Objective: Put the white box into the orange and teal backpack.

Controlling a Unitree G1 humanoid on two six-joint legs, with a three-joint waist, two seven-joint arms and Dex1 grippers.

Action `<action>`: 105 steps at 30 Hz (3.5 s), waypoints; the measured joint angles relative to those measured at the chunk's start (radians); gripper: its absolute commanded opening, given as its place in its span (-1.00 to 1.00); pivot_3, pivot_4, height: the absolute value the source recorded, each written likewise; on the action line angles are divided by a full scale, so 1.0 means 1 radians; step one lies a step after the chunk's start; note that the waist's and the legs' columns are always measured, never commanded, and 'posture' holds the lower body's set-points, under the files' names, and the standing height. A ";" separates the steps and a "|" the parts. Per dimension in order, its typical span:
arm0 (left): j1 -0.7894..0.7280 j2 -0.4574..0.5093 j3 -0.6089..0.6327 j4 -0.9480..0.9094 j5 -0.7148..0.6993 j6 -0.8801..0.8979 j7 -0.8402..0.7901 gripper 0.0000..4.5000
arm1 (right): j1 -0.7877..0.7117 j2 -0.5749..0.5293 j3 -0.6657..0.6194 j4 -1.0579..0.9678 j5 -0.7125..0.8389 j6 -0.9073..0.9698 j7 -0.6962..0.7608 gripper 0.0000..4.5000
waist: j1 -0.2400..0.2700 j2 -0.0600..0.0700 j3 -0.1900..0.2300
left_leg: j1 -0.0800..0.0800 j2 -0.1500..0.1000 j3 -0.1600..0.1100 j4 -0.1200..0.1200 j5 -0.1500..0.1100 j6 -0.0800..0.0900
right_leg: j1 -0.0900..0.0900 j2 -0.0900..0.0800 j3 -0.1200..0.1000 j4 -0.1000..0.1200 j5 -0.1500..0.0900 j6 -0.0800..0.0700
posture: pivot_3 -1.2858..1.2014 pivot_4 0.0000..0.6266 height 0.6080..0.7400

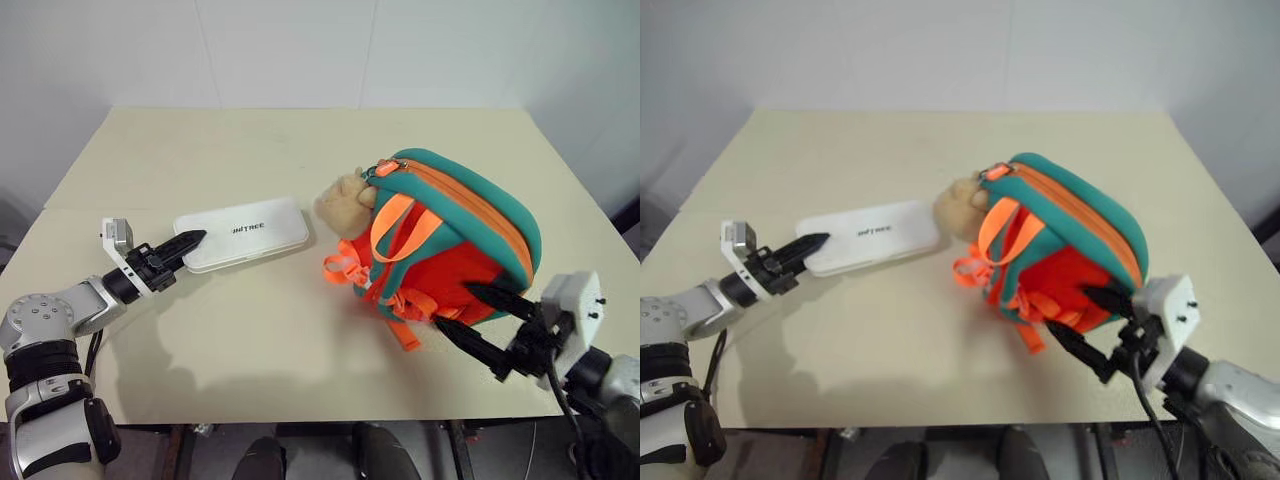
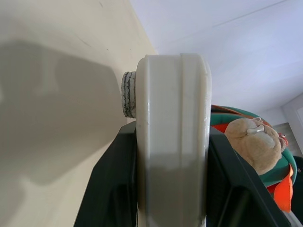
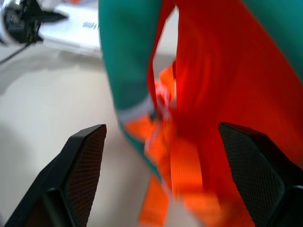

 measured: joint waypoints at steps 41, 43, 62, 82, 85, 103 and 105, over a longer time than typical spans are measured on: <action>0.059 -0.027 0.111 -0.110 -0.003 0.071 0.078 -0.41 | -0.212 0.169 0.298 -0.019 -0.024 0.045 -0.281 1.00 | 0.015 0.000 0.000 | -0.001 0.000 0.000 -0.001 0.000 0.000 | -0.001 0.000 0.000 -0.002 0.001 -0.001 | 0.03 -0.52 1.00; 0.059 -0.027 0.111 -0.110 -0.003 0.072 0.078 -0.41 | -0.227 0.187 0.310 -0.012 -0.043 0.039 -0.290 1.00 | 0.015 0.000 0.000 | -0.001 0.001 0.000 -0.001 0.000 0.000 | -0.001 0.000 0.000 -0.002 0.001 -0.001 | 0.03 -0.52 1.00; 0.090 -0.042 0.134 -0.166 -0.015 0.088 0.108 -0.41 | -0.371 0.315 0.444 0.100 -0.249 0.025 -0.341 1.00 | 0.012 0.000 0.000 | 0.000 0.001 0.000 -0.001 0.000 0.000 | -0.002 0.001 0.000 0.000 0.001 -0.001 | 0.03 -0.52 1.00; 0.112 -0.068 0.172 -0.218 -0.049 0.124 0.166 -0.41 | -0.452 0.429 0.538 0.020 -0.415 0.193 -0.554 1.00 | 0.012 0.000 0.000 | -0.001 0.001 0.000 -0.003 0.000 0.000 | -0.004 0.001 0.000 -0.001 0.000 -0.002 | 0.03 -0.52 1.00; 0.117 -0.071 0.173 -0.220 -0.050 0.127 0.174 -0.41 | -0.383 0.387 0.530 0.008 -0.416 0.185 -0.510 1.00 | 0.013 0.000 0.000 | -0.001 0.001 0.000 -0.003 0.000 0.000 | -0.003 0.001 0.000 -0.002 0.000 -0.002 | 0.03 -0.52 1.00; 0.124 -0.065 0.178 -0.230 -0.090 0.180 0.209 -0.41 | -0.397 0.504 0.557 -0.037 -0.507 0.220 -0.578 1.00 | 0.010 0.000 0.000 | -0.002 0.002 0.000 -0.004 0.000 -0.001 | -0.005 0.001 0.000 -0.002 0.000 -0.002 | 0.03 -0.52 1.00; 0.124 -0.058 0.181 -0.230 -0.090 0.182 0.209 -0.41 | -0.420 0.518 0.561 -0.025 -0.520 0.215 -0.580 1.00 | 0.009 0.000 0.000 | -0.002 0.002 0.000 -0.004 0.000 -0.001 | -0.005 0.001 -0.001 -0.001 0.000 -0.002 | 0.03 -0.52 1.00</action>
